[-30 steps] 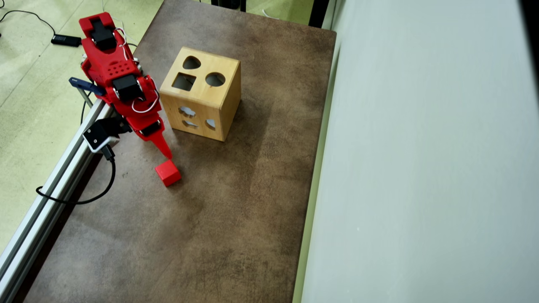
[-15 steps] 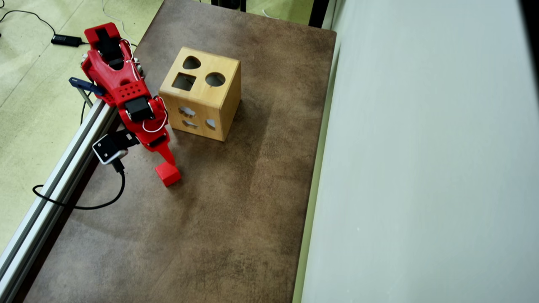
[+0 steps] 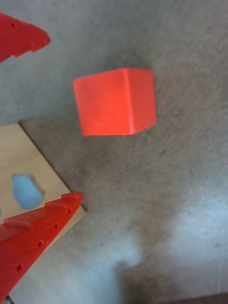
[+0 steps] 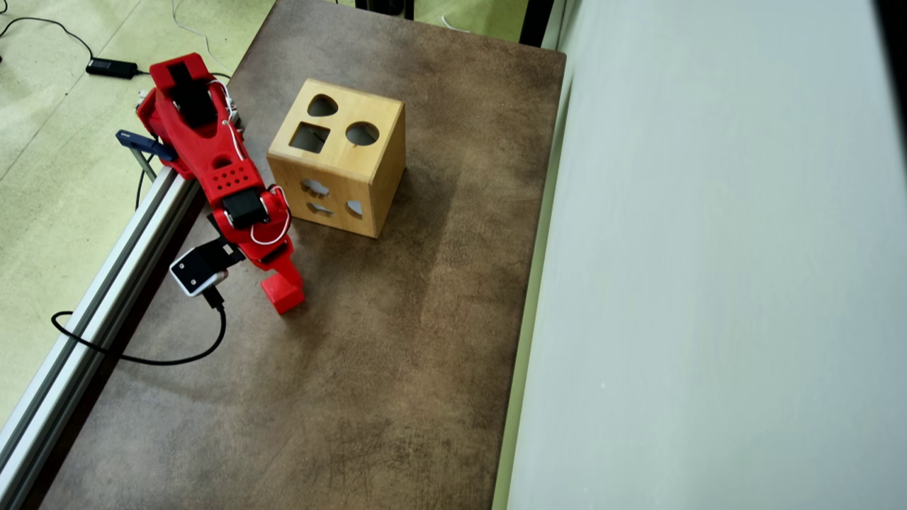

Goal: Pick and place the red cube on the square hole

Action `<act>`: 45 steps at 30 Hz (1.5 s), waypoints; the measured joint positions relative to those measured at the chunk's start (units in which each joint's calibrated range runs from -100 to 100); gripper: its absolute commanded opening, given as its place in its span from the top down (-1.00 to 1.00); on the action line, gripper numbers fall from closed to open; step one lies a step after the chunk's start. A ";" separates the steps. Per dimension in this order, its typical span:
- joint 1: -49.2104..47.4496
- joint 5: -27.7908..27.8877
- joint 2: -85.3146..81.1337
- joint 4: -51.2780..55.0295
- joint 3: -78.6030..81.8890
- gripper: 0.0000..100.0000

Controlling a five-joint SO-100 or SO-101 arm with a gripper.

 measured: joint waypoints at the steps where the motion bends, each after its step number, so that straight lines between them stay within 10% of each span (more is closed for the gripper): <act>1: 0.00 0.05 0.93 -0.16 0.00 0.11; 45: 0.29 3.22 6.69 -9.60 0.00 0.43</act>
